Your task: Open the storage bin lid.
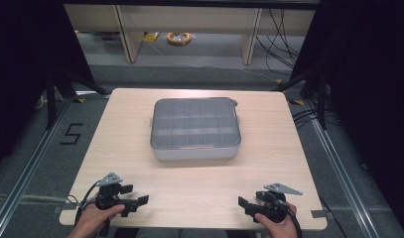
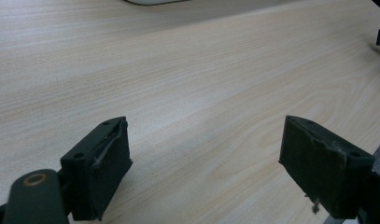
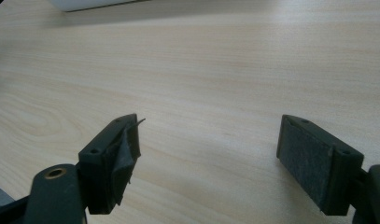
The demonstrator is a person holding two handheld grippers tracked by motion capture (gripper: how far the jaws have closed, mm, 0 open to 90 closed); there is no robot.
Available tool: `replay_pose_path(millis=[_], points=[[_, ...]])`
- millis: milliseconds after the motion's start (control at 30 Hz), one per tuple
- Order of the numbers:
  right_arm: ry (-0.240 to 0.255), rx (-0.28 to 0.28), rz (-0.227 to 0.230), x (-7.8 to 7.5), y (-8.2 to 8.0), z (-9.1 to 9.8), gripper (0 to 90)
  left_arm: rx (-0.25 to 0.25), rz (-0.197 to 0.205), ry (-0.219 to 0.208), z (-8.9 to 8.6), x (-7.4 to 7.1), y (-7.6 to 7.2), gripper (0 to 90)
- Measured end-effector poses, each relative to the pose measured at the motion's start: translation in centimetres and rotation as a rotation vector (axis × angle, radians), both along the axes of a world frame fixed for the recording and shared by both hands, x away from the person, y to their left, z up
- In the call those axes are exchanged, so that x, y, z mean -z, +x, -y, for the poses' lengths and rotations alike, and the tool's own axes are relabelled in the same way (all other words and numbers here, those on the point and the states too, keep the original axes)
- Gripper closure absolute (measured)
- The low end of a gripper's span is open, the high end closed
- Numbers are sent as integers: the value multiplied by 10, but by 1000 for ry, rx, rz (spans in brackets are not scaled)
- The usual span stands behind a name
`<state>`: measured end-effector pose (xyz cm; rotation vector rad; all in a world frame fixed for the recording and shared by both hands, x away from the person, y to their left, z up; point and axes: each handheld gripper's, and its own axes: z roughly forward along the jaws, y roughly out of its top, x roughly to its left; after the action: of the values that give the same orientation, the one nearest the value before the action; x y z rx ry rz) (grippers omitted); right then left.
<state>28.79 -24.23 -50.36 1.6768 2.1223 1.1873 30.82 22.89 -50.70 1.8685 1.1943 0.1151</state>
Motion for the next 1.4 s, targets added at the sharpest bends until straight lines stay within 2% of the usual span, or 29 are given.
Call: replay_pose_path(millis=[33, 67, 233, 267, 367, 400, 433, 467, 500, 533, 567, 600, 633, 733, 767, 800, 833, 867, 933, 967, 1000, 1033, 1067, 1100, 1133, 1233, 1267, 1367, 1400], points=[[4, 2, 5, 1, 0, 0, 222, -1, -1, -1, 0, 0, 0, 153], [29, 11, -13, -1, -1, -1, 222, -3, -1, -3, 0, 0, 0, 153], [21, 4, 4, 2, 2, 2, 223, -9, -4, -7, 0, 0, 1, 153], [40, -6, 1, 1, 2, 2, 224, -8, -4, -4, -1, 0, 1, 153], [46, 2, -8, 1, 1, 2, 224, -15, -3, -8, -1, 0, 1, 153], [21, 16, -18, 0, 1, 3, 225, -17, -5, -10, -1, 0, 1, 153], [21, 16, -18, 0, 1, 3, 225, -17, -5, -10, -1, 0, 1, 153], [50, 38, -41, -1, 0, 0, 225, -18, -4, -12, -1, 0, 1, 153], [67, 35, -37, 0, 0, 0, 226, -18, -4, -12, -1, 0, 1, 153], [43, 12, -3, 0, 2, 3, 227, -21, -4, -12, -1, -1, 1, 153], [84, 31, -39, -1, 0, 1, 227, -23, -4, -14, -1, -1, 1, 153], [84, 31, -39, -1, 0, 1, 227, -23, -4, -14, -1, -1, 1, 153], [62, 18, -2, 2, 4, 4, 228, -24, -1, -19, -1, -1, 2, 153], [79, 23, -9, 1, 4, 5, 229, -17, 3, -19, -1, -1, 2, 153], [99, 49, -32, 0, 3, 3, 230, -15, 3, -18, -1, -1, 3, 153], [77, 38, -8, 1, 5, 5, 231, -16, 3, -20, -1, -1, 3, 153], [102, 55, -38, -1, 3, 4, 231, -16, 2, -21, -1, -1, 3, 153], [95, 31, 5, 2, 6, 7, 232, -17, 0, -23, -2, -1, 3, 153], [119, 37, -10, 1, 7, 7, 234, -23, 1, -32, -1, -1, 4, 153], [95, 49, -9, 1, 8, 8, 235, -23, 1, -32, -1, -1, 4, 153], [115, 48, 2, 3, 9, 8, 236, -20, -3, -37, -2, -2, 5, 153], [147, 65, -32, 0, 8, 7, 237, -20, -3, -37, -2, -2, 5, 153], [124, 55, 1, 2, 11, 10, 239, -24, -1, -38, -1, -2, 5, 153], [131, 54, 11, 3, 12, 11, 240, -24, -2, -38, -2, -2, 7, 153], [145, 58, -3, 1, 12, 11, 241, -29, 0, -43, -2, -2, 8, 153], [148, 68, 24, 1, 18, 12, 245, -30, -3, -56, -2, -3, 10, 153], [153, 79, 4, -1, 18, 13, 245, -33, -4, -54, -3, -4, 10, 153], [170, 75, 14, -2, 23, 14, 245, -39, 0, -54, -5, -5, 13, 153], [173, 90, 3, -3, 24, 13, 246, -40, -2, -58, -6, -5, 14, 153]])
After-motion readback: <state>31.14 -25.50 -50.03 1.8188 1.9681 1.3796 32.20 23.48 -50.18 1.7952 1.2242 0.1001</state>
